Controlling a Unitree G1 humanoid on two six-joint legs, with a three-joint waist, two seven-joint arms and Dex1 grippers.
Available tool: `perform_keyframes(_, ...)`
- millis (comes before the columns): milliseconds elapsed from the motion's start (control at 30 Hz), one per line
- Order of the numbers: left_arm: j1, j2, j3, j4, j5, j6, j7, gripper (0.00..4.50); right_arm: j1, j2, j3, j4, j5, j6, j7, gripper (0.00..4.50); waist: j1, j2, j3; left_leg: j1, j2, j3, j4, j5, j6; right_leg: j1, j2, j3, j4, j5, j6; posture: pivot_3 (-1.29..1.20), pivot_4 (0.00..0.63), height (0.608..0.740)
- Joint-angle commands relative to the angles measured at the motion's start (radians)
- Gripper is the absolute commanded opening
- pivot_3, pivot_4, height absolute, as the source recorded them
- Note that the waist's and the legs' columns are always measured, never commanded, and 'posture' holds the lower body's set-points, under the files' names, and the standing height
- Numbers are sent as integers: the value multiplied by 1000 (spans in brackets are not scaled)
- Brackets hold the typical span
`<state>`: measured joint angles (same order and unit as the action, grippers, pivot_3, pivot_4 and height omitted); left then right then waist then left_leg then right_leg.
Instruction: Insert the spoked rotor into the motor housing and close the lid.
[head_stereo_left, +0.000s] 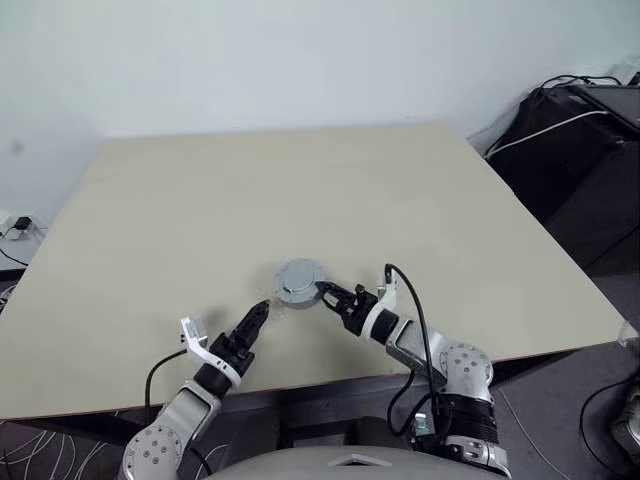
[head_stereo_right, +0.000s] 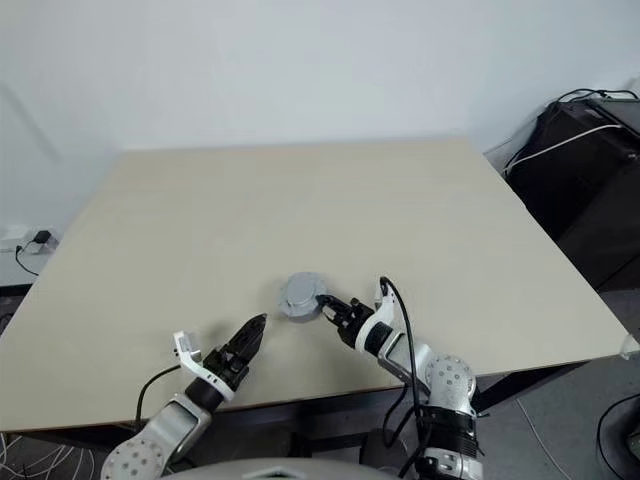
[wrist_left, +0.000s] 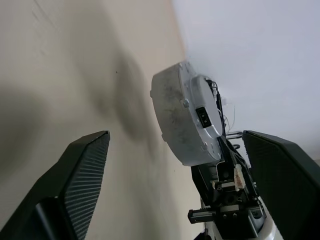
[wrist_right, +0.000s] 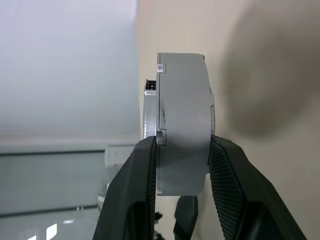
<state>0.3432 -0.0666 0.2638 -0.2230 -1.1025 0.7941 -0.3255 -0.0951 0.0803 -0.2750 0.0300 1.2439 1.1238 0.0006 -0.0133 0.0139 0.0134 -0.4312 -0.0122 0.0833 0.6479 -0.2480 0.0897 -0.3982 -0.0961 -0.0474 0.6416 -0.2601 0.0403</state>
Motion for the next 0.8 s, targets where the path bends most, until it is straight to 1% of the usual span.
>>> perform_keyframes(33, -21, -45, -11, -17, -49, -25, -1, 4500, -4, 63, 40, -77, 81, 17, 11, 1203, 0, 0, 0, 0, 0, 0, 0, 0, 0, 0, 0, 0, 0, 0, 0, 0, 0, 740)
perform_keyframes(467, -57, -67, -64, 42, -127, -84, 10, 4500, 21, 24, 115, -112, 175, 65, -25, 1203, 1, 0, 0, 0, 0, 0, 1, 0, 0, 0, 0, 0, 0, 0, 0, 0, 0, 740)
perform_keyframes(733, -56, -51, -92, 42, -163, -99, 12, 4500, 23, 1, 131, -108, 205, 79, -37, 1203, 1, -1, 0, 0, 0, 0, 2, 0, 0, 1, 0, 0, 0, 0, 0, 0, 0, 740)
perform_keyframes(800, -49, -49, -93, 37, -169, -103, 13, 4116, 23, -2, 131, -106, 205, 76, -39, 1203, 1, -1, 0, 0, 0, 0, 2, 0, 0, 1, 1, 0, 0, 0, 0, 0, 0, 740)
